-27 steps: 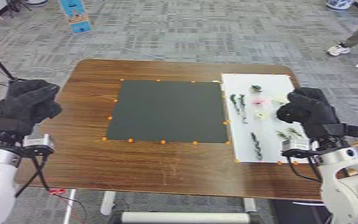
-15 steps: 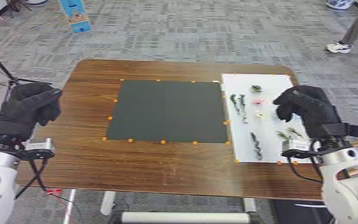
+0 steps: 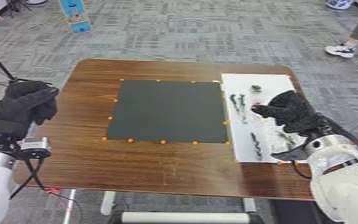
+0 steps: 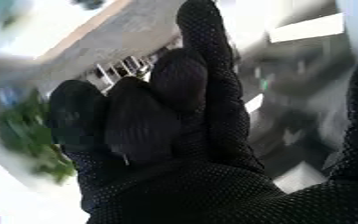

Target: Arrange flowers

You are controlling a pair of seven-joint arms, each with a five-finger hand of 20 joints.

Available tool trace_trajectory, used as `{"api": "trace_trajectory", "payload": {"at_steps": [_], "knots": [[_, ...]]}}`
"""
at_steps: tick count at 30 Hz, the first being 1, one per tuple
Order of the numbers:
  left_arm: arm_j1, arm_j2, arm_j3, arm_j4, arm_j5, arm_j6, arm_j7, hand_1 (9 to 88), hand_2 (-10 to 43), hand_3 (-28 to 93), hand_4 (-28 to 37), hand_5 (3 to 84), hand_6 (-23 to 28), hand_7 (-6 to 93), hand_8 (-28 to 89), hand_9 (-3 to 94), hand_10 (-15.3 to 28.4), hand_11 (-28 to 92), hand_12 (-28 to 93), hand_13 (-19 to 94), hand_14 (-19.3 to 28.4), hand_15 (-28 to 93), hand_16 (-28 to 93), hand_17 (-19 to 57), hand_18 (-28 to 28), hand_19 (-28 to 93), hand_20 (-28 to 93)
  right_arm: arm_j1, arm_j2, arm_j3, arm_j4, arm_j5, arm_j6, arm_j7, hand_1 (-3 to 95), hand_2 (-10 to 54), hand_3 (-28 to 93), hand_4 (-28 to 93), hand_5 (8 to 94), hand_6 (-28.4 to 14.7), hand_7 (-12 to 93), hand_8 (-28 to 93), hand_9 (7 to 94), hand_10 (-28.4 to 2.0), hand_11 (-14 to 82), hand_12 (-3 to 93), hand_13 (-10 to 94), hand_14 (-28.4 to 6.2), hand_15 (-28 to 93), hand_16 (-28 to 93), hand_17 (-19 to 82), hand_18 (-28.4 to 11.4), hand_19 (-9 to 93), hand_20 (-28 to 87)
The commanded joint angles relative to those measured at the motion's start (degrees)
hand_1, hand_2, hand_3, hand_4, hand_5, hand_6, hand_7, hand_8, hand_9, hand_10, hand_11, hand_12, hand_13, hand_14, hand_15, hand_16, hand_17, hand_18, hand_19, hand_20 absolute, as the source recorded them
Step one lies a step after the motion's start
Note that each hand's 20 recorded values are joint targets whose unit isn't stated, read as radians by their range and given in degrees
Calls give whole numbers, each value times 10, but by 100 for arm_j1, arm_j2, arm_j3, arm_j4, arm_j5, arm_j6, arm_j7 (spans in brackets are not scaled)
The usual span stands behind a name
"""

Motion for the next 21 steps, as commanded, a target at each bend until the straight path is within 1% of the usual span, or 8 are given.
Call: {"api": "trace_trajectory", "payload": {"at_steps": [1, 3, 6, 11, 14, 17, 19, 21], "knots": [[145, -18, -128, -128, 71, -128, -117, 394, -13, 619, -69, 632, -57, 736, 198, 755, 122, 734, 574, 723, 149, 932, 398, 349, 242, 932, 706, 378, 854, -373, 50, -1481, -2129, 376, 173, -95, 549, -60, 755, -18, 401, 12, 792, -134, 534, 574, 806, -126, 738, 545, 571, -241, 932, 679], [122, 5, -116, -112, 77, -140, -129, 395, -12, 618, -69, 634, -57, 736, 197, 755, 123, 733, 574, 723, 149, 932, 398, 349, 243, 932, 707, 368, 936, -454, 114, -1515, -2207, 501, 174, -95, 551, -61, 758, -16, 407, 13, 794, -131, 538, 574, 810, -123, 739, 544, 578, -238, 932, 682], [187, -8, -177, -138, 72, -147, -151, 395, -12, 618, -68, 633, -57, 737, 196, 755, 123, 733, 574, 724, 148, 932, 398, 349, 243, 932, 707, 551, 897, -654, 300, -1503, -2433, 682, 181, -95, 549, -60, 766, -17, 399, 10, 799, -130, 537, 570, 821, -115, 731, 537, 598, -227, 932, 676], [142, 1, -140, -125, 72, -187, -159, 395, -12, 617, -68, 632, -57, 737, 195, 755, 123, 733, 575, 723, 149, 932, 398, 349, 243, 932, 708, 735, 762, -918, 586, -1688, -2650, 721, 185, -95, 549, -56, 776, -19, 383, 10, 812, -127, 528, 555, 834, -107, 719, 528, 610, -220, 932, 659], [149, -12, -135, -132, 61, -188, -155, 396, -11, 616, -68, 632, -57, 737, 195, 755, 123, 733, 575, 723, 150, 932, 397, 350, 243, 932, 708, 883, 749, -1161, 799, -1707, -2764, 784, 187, -95, 553, -55, 783, -18, 382, 11, 829, -124, 522, 548, 840, -103, 714, 525, 618, -218, 932, 655], [169, -24, -143, -151, 55, -202, -193, 396, -10, 615, -67, 633, -57, 737, 193, 755, 123, 733, 576, 724, 150, 932, 397, 350, 243, 932, 708, 1017, 581, -1348, 992, -1709, -2910, 935, 188, -95, 552, -55, 788, -19, 378, 12, 834, -124, 520, 545, 849, -98, 706, 520, 624, -213, 932, 647], [161, -31, -124, -147, 61, -210, -199, 397, -10, 615, -67, 633, -57, 737, 193, 755, 123, 733, 575, 724, 150, 932, 398, 350, 243, 932, 708, 1050, 471, -1410, 1060, -1694, -2939, 1023, 189, -95, 550, -54, 789, -19, 376, 13, 838, -124, 518, 541, 852, -96, 702, 520, 627, -211, 932, 641], [191, -44, -128, -161, 47, -213, -193, 396, -10, 615, -66, 632, -57, 737, 193, 755, 123, 733, 575, 723, 148, 932, 398, 350, 243, 932, 708, 1096, 382, -1473, 1119, -1697, -3003, 1048, 187, -95, 551, -52, 792, -19, 374, 13, 842, -123, 515, 538, 855, -95, 699, 519, 630, -211, 932, 638]]}}
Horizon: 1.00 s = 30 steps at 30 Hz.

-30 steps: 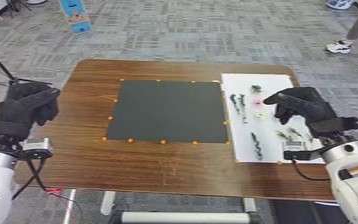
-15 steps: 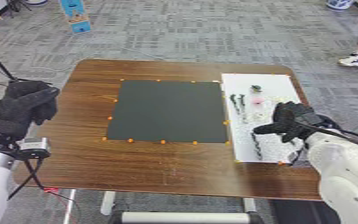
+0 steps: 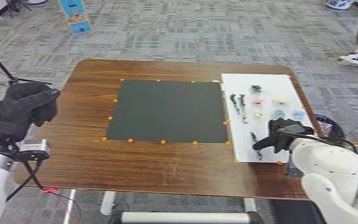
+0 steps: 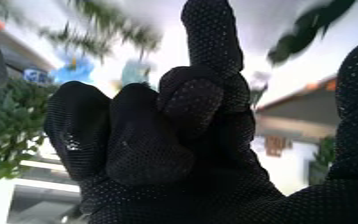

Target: Arrange flowers

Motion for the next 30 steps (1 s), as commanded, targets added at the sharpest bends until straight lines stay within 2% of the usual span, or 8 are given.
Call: {"api": "trace_trajectory", "payload": {"at_steps": [1, 10, 16, 24, 25, 26, 28, 30], "knots": [[32, -28, 24, -51, 3, -108, -92, 396, -10, 615, -66, 633, -57, 737, 192, 756, 122, 733, 575, 724, 149, 932, 397, 350, 243, 932, 709, 113, -386, -256, 241, -71, -199, 310, 187, -95, 551, -52, 795, -19, 373, 14, 844, -124, 515, 536, 857, -94, 697, 517, 632, -210, 932, 637], [35, -46, 32, -58, -23, -96, -107, 396, -8, 614, -65, 633, -56, 737, 191, 756, 123, 733, 575, 724, 150, 932, 397, 350, 243, 932, 709, 302, -614, -566, 368, 23, -288, 510, 193, -84, 555, -49, 807, -20, 365, 17, 857, -121, 509, 522, 872, -87, 683, 505, 644, -208, 932, 626], [30, -64, 52, -62, -2, -110, -99, 394, -8, 616, -64, 634, -56, 737, 192, 756, 123, 733, 575, 724, 149, 932, 397, 350, 243, 932, 709, 518, -770, -833, 396, 206, -501, 704, 267, -57, 573, -42, 816, -16, 364, 17, 867, -117, 506, 514, 888, -81, 672, 498, 655, -206, 932, 623], [107, -112, -22, -91, -22, -129, -106, 394, -6, 615, -65, 634, -56, 736, 194, 756, 123, 733, 575, 725, 148, 932, 398, 351, 243, 932, 709, 594, -934, -887, 344, 696, -683, 992, 372, -17, 598, -17, 838, -9, 356, 8, 888, -110, 494, 498, 910, -73, 652, 484, 679, -188, 932, 593], [121, -124, -29, -100, -16, -120, -100, 394, -6, 614, -65, 635, -56, 736, 193, 756, 123, 733, 575, 725, 149, 932, 398, 351, 242, 932, 709, 591, -951, -861, 344, 740, -686, 1019, 382, -15, 600, -10, 838, -9, 350, 33, 888, -110, 493, 496, 912, -74, 649, 482, 680, -185, 932, 583], [81, -110, -6, -81, -20, -135, -113, 394, -6, 615, -65, 635, -56, 737, 194, 756, 123, 733, 575, 725, 148, 932, 398, 351, 242, 932, 709, 570, -943, -846, 334, 754, -673, 1045, 411, -17, 597, 4, 838, -5, 312, 195, 890, -110, 491, 494, 914, -73, 645, 482, 684, -178, 932, 571], [81, -108, -2, -79, -28, -147, -121, 393, -6, 615, -65, 636, -56, 736, 194, 756, 123, 733, 575, 725, 148, 932, 399, 351, 243, 932, 709, 534, -929, -805, 324, 748, -684, 1057, 444, -16, 591, 16, 840, -2, 288, 281, 892, -108, 485, 491, 915, -72, 643, 480, 688, -174, 932, 561], [93, -115, -6, -86, -25, -146, -124, 393, -6, 615, -64, 636, -56, 736, 195, 756, 123, 733, 576, 725, 148, 932, 399, 351, 244, 932, 710, 461, -876, -759, 284, 745, -614, 1021, 470, -11, 582, 21, 837, 0, 276, 308, 895, -104, 478, 490, 915, -73, 642, 480, 690, -172, 932, 556]]}}
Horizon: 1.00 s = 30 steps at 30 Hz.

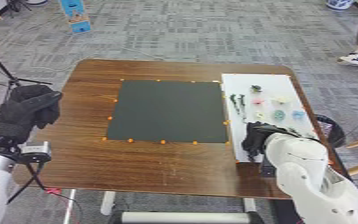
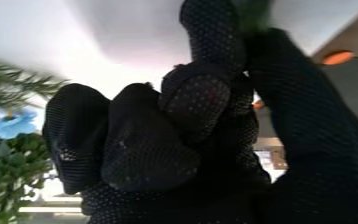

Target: Arrange flowers

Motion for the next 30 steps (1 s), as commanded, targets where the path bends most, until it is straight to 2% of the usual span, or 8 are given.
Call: {"api": "trace_trajectory", "payload": {"at_steps": [1, 10, 14, 18, 24, 26, 27, 30], "knots": [[52, -83, -25, -56, -19, -81, -72, 393, -6, 615, -64, 636, -56, 736, 195, 756, 123, 733, 576, 725, 149, 932, 399, 351, 244, 932, 710, -350, 20, 4, 3, -88, -67, 48, 480, -7, 574, 24, 833, -3, 268, 323, 894, -102, 473, 493, 916, -73, 639, 481, 690, -171, 932, 554], [52, -35, -46, -31, -64, -108, -117, 395, -5, 614, -65, 636, -55, 734, 198, 756, 124, 733, 576, 727, 148, 932, 400, 353, 245, 932, 712, -558, 105, 562, -454, -194, 566, -226, 489, 0, 572, 69, 822, -4, 275, 367, 881, -100, 512, 522, 917, -59, 663, 489, 702, -166, 932, 586], [52, 7, -56, 6, -88, -43, -95, 394, -5, 614, -64, 636, -56, 734, 198, 756, 124, 733, 576, 727, 148, 932, 401, 352, 244, 932, 712, -465, 92, 755, -673, -92, 747, -346, 484, -7, 583, 76, 822, -1, 289, 370, 885, -100, 521, 522, 921, -57, 670, 488, 707, -168, 932, 600], [39, 26, -58, 36, -121, -41, -105, 394, -5, 614, -64, 637, -55, 734, 197, 756, 124, 733, 576, 727, 148, 932, 401, 352, 246, 932, 713, -384, 74, 857, -865, 38, 910, -426, 479, -10, 592, 78, 825, -2, 295, 368, 887, -98, 525, 522, 924, -55, 672, 488, 709, -169, 932, 608], [13, 45, -45, 47, -139, -37, -84, 394, -4, 614, -64, 637, -56, 734, 198, 756, 124, 734, 576, 727, 148, 932, 402, 352, 247, 932, 714, -432, 134, 941, -992, 138, 669, -514, 464, -14, 608, 88, 827, 1, 301, 370, 890, -97, 529, 521, 927, -53, 674, 489, 715, -168, 932, 619], [20, 31, -67, 35, -122, -53, -76, 394, -5, 616, -63, 637, -56, 734, 198, 756, 124, 734, 576, 727, 149, 932, 402, 352, 246, 932, 714, -612, 193, 988, -991, 131, 776, -594, 448, -16, 617, 95, 830, 3, 306, 362, 890, -96, 531, 519, 926, -55, 674, 491, 713, -169, 932, 621], [42, 20, -89, 22, -109, -42, -70, 393, -5, 616, -64, 636, -56, 734, 198, 756, 124, 734, 576, 727, 148, 932, 402, 352, 245, 932, 712, -650, 179, 1022, -1004, 132, 586, -582, 415, -9, 629, 97, 829, 1, 316, 338, 890, -96, 531, 518, 923, -56, 674, 494, 711, -171, 932, 626], [115, -29, -133, 1, -139, -4, -59, 393, -6, 617, -63, 636, -57, 734, 198, 756, 124, 734, 576, 727, 149, 932, 401, 352, 244, 932, 712, -856, 193, 1079, -990, 56, 581, -597, 351, -34, 641, 68, 823, -2, 338, 263, 886, -98, 528, 519, 916, -61, 675, 496, 699, -176, 932, 629]]}}
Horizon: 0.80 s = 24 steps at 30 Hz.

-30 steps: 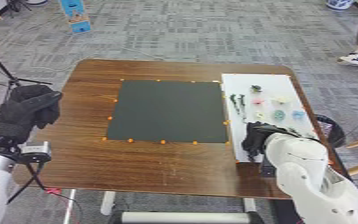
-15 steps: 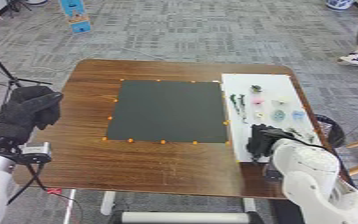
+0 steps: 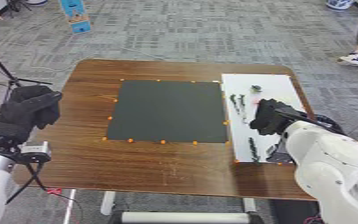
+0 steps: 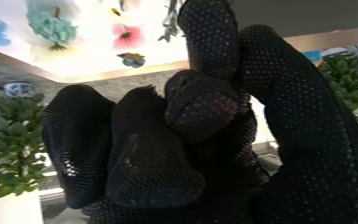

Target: Arrange flowers

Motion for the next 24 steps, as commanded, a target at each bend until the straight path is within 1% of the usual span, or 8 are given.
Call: {"api": "trace_trajectory", "payload": {"at_steps": [1, 2, 3, 7, 11, 19, 22, 24], "knots": [[144, -93, -129, -39, -36, 30, -5, 393, -6, 616, -64, 635, -56, 734, 197, 756, 124, 734, 576, 727, 149, 932, 401, 351, 244, 932, 712, -508, 120, 168, -51, -164, -273, -103, 320, -50, 651, 42, 823, -7, 364, 135, 884, -99, 526, 519, 914, -62, 674, 498, 696, -178, 932, 630], [153, -101, -126, -39, -29, 31, -1, 393, -6, 617, -63, 635, -56, 734, 196, 756, 124, 734, 576, 727, 150, 932, 401, 351, 244, 932, 711, -579, 136, 172, -47, -324, -284, -162, 291, -68, 639, 18, 820, -12, 376, 49, 881, -101, 523, 518, 909, -67, 674, 499, 693, -180, 932, 632], [163, -109, -129, -46, -29, 28, 0, 393, -7, 617, -64, 635, -56, 734, 195, 756, 124, 734, 576, 727, 149, 932, 401, 351, 244, 932, 712, -635, 142, 185, -41, -367, -299, -171, 276, -78, 629, 8, 819, -14, 380, 24, 879, -103, 521, 518, 906, -70, 675, 499, 690, -181, 932, 633], [193, -149, -123, -65, -22, 30, 8, 393, -9, 618, -63, 637, -56, 734, 192, 756, 124, 734, 575, 727, 149, 932, 401, 351, 245, 932, 712, -735, 155, 164, 17, -395, -468, -136, 215, -94, 571, -29, 818, -22, 364, 8, 876, -110, 510, 515, 901, -75, 673, 497, 679, -185, 932, 633], [154, -152, -78, -53, -16, 15, -3, 394, -10, 619, -64, 636, -56, 734, 192, 756, 124, 734, 576, 727, 149, 932, 401, 351, 244, 932, 712, -784, 163, 52, 91, -525, -497, -91, 166, -95, 541, -56, 823, -30, 341, 10, 874, -115, 501, 509, 895, -81, 666, 494, 675, -185, 932, 625], [140, -175, -70, -60, -5, -15, 2, 395, -11, 619, -64, 636, -57, 734, 191, 756, 123, 734, 576, 727, 148, 932, 401, 350, 245, 932, 713, -788, 199, -223, 271, -967, -370, -163, 154, -95, 529, -67, 824, -31, 333, 15, 875, -117, 497, 501, 895, -81, 666, 486, 673, -185, 932, 615], [129, -194, -41, -58, -6, -1, 4, 395, -10, 617, -65, 636, -57, 734, 190, 756, 123, 734, 576, 727, 148, 932, 401, 351, 244, 932, 712, -760, 221, -411, 367, -1092, -332, -67, 160, -95, 525, -66, 825, -31, 332, 16, 875, -116, 498, 500, 897, -81, 664, 482, 674, -186, 932, 613], [109, -172, -19, -43, -10, -12, -17, 395, -10, 618, -64, 636, -57, 735, 190, 756, 123, 734, 576, 726, 148, 932, 402, 351, 244, 932, 712, -725, 205, -540, 463, -1107, -301, 65, 179, -95, 527, -64, 827, -30, 332, 16, 877, -115, 498, 498, 900, -80, 663, 480, 676, -186, 932, 611]]}}
